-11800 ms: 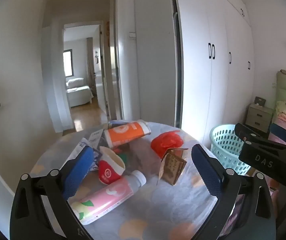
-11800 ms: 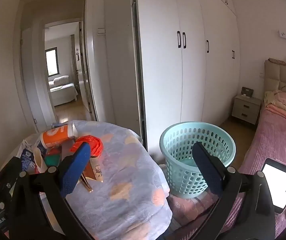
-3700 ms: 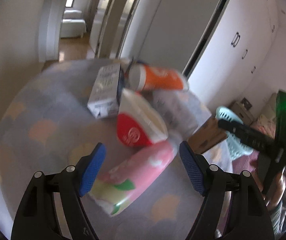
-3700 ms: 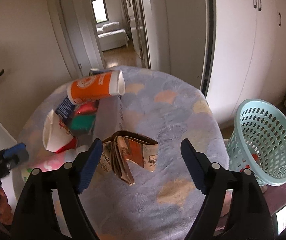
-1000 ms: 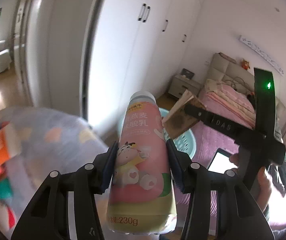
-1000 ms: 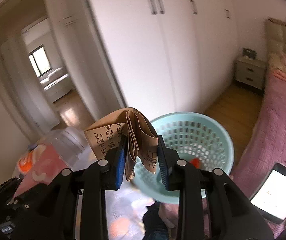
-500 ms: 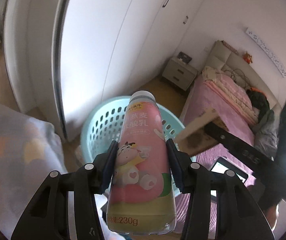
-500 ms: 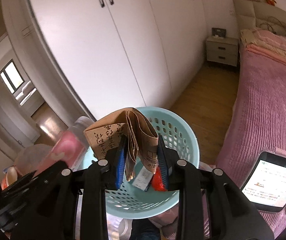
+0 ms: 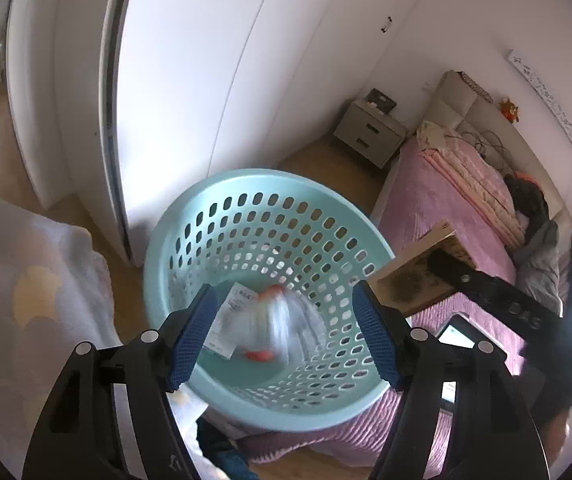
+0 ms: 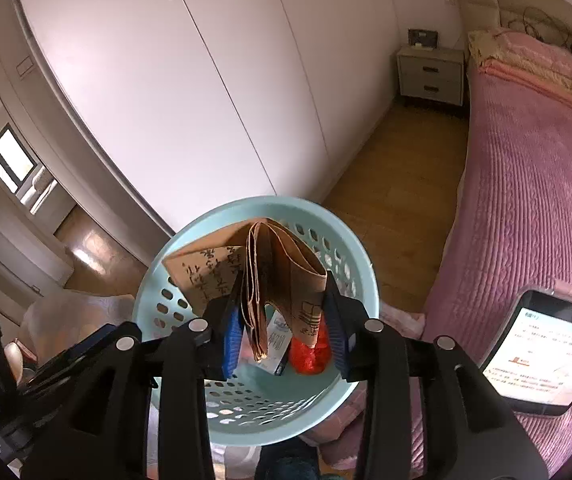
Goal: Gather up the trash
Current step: 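Carry both items over the blue basket and open both tools to drop them, then grasp the clear plastic bottle with the right tool while the left tool grasps the red-white paper cup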
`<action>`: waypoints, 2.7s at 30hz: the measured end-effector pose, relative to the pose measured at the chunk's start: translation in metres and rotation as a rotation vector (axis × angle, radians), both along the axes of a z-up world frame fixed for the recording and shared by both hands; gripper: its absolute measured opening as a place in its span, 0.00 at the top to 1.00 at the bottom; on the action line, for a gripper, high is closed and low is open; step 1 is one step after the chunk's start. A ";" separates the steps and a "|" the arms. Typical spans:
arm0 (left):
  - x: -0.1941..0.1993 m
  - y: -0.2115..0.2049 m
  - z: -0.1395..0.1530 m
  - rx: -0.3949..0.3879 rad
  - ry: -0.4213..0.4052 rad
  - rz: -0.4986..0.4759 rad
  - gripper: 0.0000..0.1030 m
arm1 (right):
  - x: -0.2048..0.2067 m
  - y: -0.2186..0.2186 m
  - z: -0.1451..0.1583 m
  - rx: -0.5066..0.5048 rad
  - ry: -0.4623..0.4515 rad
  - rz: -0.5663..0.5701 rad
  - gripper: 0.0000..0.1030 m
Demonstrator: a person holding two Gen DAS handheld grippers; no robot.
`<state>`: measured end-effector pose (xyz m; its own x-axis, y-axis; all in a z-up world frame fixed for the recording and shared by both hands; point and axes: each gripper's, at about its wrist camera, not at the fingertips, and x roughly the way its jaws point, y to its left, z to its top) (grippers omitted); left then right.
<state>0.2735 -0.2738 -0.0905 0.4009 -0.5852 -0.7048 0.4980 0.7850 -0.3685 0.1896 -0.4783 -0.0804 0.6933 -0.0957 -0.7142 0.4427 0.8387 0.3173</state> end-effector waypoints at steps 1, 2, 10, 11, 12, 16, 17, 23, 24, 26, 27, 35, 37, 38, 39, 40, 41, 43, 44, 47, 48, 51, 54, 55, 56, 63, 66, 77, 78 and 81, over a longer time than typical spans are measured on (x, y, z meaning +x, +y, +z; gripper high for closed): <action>-0.002 0.003 0.003 0.000 -0.008 0.001 0.34 | 0.000 0.001 0.000 0.002 0.000 0.005 0.64; -0.005 0.006 0.007 0.000 -0.017 0.004 0.34 | 0.001 0.003 0.000 0.000 -0.002 0.013 0.55; -0.038 0.043 0.036 -0.015 -0.089 0.028 0.34 | -0.009 0.018 0.011 -0.010 -0.040 0.038 0.44; -0.043 0.050 0.040 -0.020 -0.097 0.036 0.34 | -0.011 0.019 0.013 -0.010 -0.043 0.040 0.44; -0.048 0.055 0.044 -0.028 -0.105 0.044 0.34 | -0.013 0.022 0.015 -0.011 -0.048 0.042 0.44; -0.067 0.079 0.062 -0.039 -0.152 0.076 0.34 | -0.019 0.034 0.023 -0.014 -0.066 0.062 0.44; -0.073 0.084 0.067 -0.041 -0.167 0.083 0.34 | -0.020 0.037 0.025 -0.013 -0.069 0.066 0.44; -0.104 0.125 0.093 -0.037 -0.244 0.157 0.34 | -0.023 0.072 0.040 -0.033 -0.101 0.136 0.44; -0.109 0.133 0.096 -0.034 -0.249 0.175 0.34 | -0.023 0.078 0.042 -0.038 -0.106 0.151 0.44; -0.117 0.150 0.101 -0.031 -0.261 0.209 0.34 | -0.022 0.096 0.046 -0.047 -0.114 0.187 0.44; -0.122 0.159 0.103 -0.028 -0.267 0.228 0.34 | -0.021 0.104 0.047 -0.050 -0.117 0.204 0.44; -0.146 0.237 0.103 0.018 -0.276 0.410 0.34 | -0.010 0.183 0.050 -0.093 -0.119 0.370 0.44; -0.154 0.258 0.102 0.033 -0.278 0.463 0.33 | -0.008 0.203 0.051 -0.105 -0.121 0.412 0.44; -0.158 0.269 0.100 0.041 -0.275 0.491 0.31 | -0.008 0.210 0.051 -0.110 -0.122 0.427 0.44; -0.162 0.281 0.098 0.048 -0.273 0.522 0.25 | -0.007 0.218 0.050 -0.115 -0.123 0.442 0.44; -0.165 0.289 0.096 0.052 -0.270 0.546 0.23 | -0.006 0.227 0.050 -0.121 -0.123 0.458 0.44; -0.168 0.299 0.093 0.058 -0.265 0.569 0.23 | -0.005 0.236 0.049 -0.125 -0.123 0.477 0.44; -0.175 0.313 0.087 0.077 -0.257 0.607 0.23 | -0.001 0.253 0.047 -0.133 -0.121 0.509 0.44; -0.178 0.319 0.083 0.087 -0.250 0.627 0.23 | 0.001 0.260 0.046 -0.134 -0.121 0.521 0.44; -0.189 0.338 0.068 0.094 -0.228 0.678 0.19 | 0.006 0.283 0.041 -0.144 -0.114 0.561 0.44; -0.190 0.342 0.063 0.094 -0.217 0.694 0.19 | 0.007 0.292 0.039 -0.148 -0.113 0.571 0.44; -0.190 0.348 0.047 0.089 -0.179 0.702 0.19 | 0.013 0.312 0.036 -0.153 -0.113 0.610 0.44; -0.186 0.350 0.037 0.106 -0.166 0.710 0.19 | 0.016 0.331 0.032 -0.152 -0.115 0.648 0.44; -0.185 0.349 0.036 0.116 -0.170 0.713 0.19 | 0.018 0.337 0.031 -0.153 -0.113 0.661 0.44; -0.183 0.348 0.034 0.132 -0.176 0.717 0.19 | 0.019 0.345 0.027 -0.154 -0.107 0.676 0.42; -0.169 0.345 0.021 0.199 -0.172 0.724 0.23 | 0.029 0.377 0.003 -0.156 -0.051 0.740 0.42; -0.166 0.345 0.016 0.204 -0.172 0.719 0.27 | 0.034 0.386 -0.005 -0.150 -0.030 0.757 0.42; -0.159 0.352 0.008 0.226 -0.178 0.725 0.59 | 0.043 0.410 -0.018 -0.105 -0.004 0.803 0.32; -0.159 0.352 0.009 0.220 -0.181 0.723 0.60 | 0.043 0.413 -0.019 -0.111 -0.002 0.805 0.31; -0.163 0.352 0.008 0.205 -0.191 0.722 0.64 | 0.044 0.420 -0.024 -0.119 0.013 0.815 0.31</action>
